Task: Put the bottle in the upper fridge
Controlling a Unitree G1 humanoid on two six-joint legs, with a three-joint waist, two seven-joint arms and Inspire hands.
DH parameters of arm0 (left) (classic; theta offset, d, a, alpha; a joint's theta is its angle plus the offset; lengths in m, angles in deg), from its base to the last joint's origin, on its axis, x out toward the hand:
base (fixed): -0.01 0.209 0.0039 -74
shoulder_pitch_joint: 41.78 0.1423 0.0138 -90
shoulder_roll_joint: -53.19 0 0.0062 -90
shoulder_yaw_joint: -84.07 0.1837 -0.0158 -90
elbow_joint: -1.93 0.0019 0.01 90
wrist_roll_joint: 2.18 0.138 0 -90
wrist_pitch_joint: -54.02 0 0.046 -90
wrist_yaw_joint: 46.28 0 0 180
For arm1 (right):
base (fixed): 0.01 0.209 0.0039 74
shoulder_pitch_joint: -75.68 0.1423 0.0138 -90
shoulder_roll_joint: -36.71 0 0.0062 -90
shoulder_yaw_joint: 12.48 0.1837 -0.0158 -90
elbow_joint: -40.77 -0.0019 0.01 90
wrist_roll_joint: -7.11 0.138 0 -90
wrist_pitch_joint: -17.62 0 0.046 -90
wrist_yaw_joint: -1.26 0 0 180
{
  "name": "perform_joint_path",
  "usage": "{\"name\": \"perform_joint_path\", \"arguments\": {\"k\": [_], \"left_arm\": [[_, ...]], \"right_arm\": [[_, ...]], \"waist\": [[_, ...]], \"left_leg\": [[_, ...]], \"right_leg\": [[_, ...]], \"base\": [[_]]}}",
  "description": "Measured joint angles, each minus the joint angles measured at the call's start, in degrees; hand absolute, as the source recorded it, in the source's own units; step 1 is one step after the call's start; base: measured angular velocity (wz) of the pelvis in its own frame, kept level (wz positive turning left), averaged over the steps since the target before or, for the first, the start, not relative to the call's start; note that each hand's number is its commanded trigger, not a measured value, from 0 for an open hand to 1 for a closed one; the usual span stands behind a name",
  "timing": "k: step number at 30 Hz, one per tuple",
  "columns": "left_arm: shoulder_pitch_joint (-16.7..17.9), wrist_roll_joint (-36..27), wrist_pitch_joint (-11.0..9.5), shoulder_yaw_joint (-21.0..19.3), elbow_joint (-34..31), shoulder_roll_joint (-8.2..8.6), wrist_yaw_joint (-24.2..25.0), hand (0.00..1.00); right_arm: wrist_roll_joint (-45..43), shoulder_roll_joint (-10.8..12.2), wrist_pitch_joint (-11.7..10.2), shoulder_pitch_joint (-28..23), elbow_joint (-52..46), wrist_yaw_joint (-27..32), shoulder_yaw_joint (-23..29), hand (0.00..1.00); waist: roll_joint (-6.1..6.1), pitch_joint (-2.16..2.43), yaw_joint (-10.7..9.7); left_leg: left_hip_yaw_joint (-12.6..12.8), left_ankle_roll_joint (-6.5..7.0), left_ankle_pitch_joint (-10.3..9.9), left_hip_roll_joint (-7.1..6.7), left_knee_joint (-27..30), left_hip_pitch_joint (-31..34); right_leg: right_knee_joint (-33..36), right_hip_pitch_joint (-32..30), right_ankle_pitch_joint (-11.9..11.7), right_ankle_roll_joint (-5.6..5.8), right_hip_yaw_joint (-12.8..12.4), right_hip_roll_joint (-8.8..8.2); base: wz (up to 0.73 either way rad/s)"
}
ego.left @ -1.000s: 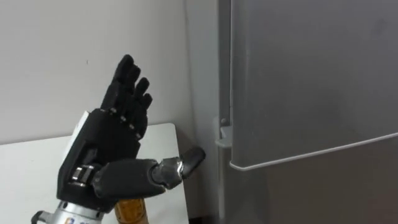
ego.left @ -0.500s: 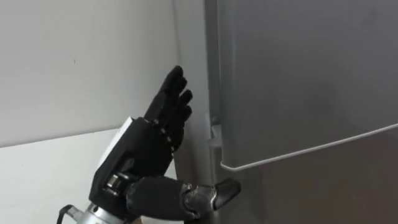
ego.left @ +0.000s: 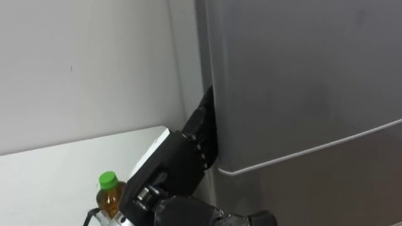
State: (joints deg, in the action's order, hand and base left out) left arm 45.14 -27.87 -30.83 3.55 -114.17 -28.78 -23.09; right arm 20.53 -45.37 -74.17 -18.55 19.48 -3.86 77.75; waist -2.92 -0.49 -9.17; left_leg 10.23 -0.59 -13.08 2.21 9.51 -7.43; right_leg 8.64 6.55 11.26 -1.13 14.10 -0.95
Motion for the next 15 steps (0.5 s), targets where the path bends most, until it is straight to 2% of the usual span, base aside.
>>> {"name": "perform_joint_path", "arguments": {"k": [1, 2, 4, 7, 11, 15], "left_arm": [[0.0, 0.0, 0.0, 0.3, 0.0, -0.42, 0.0, 0.02], [0.0, 0.0, 0.0, 0.5, 0.1, -0.63, 0.0, 0.60], [0.0, 0.0, 0.3, 0.9, 0.3, -1.25, 0.0, 1.00], [0.0, 0.0, 0.9, 0.8, 0.4, -1.74, -0.2, 1.00], [0.0, 0.0, 0.9, 0.4, 0.4, -1.58, -1.4, 1.00], [0.2, -1.9, 0.9, 1.5, 0.4, -1.81, -0.2, 1.00]], "right_arm": [[0.0, 0.0, 0.0, 0.0, 0.0, 0.0, -0.3, 0.00], [0.0, 0.0, 0.0, 0.0, 0.0, 0.0, -0.5, 0.00], [0.0, -0.2, 0.1, 0.1, 0.0, -0.1, -1.1, 0.00], [0.0, -0.4, 0.2, 0.3, -0.1, -0.2, -1.4, 0.00], [0.0, -0.5, 0.3, 0.3, -0.1, -0.3, -1.9, 0.00], [0.0, -0.6, 0.3, 0.4, -0.2, -0.2, -2.4, 0.00]], "waist": [[0.13, 0.01, 0.0], [0.15, 0.02, 0.0], [0.16, 0.02, 0.0], [0.15, 0.02, 0.0], [0.14, 0.03, 0.0], [0.16, 0.04, 0.3]], "left_leg": [[0.0, 0.00, 0.0, 0.00, 0.0, 0.0], [0.0, 0.00, 0.0, 0.00, 0.0, 0.0], [0.0, 0.00, 0.0, 0.00, 0.0, 0.0], [0.0, 0.00, 0.0, 0.03, 0.0, 0.0], [0.0, 0.00, 0.0, 0.02, 0.0, 0.1], [0.0, 0.00, 0.0, 0.01, 0.0, 0.2]], "right_leg": [[0.0, 0.0, 0.0, 0.00, 0.0, 0.00], [0.0, 0.0, 0.0, 0.00, -0.1, 0.00], [0.0, 0.0, 0.0, 0.00, -0.1, 0.00], [0.0, 0.0, 0.0, 0.00, 0.0, 0.02], [0.0, 0.0, 0.0, 0.00, 0.0, 0.02], [0.1, 0.0, 0.0, 0.01, 0.2, 0.00]], "base": [[0.00], [0.00], [0.00], [0.00], [0.00], [0.03]]}}
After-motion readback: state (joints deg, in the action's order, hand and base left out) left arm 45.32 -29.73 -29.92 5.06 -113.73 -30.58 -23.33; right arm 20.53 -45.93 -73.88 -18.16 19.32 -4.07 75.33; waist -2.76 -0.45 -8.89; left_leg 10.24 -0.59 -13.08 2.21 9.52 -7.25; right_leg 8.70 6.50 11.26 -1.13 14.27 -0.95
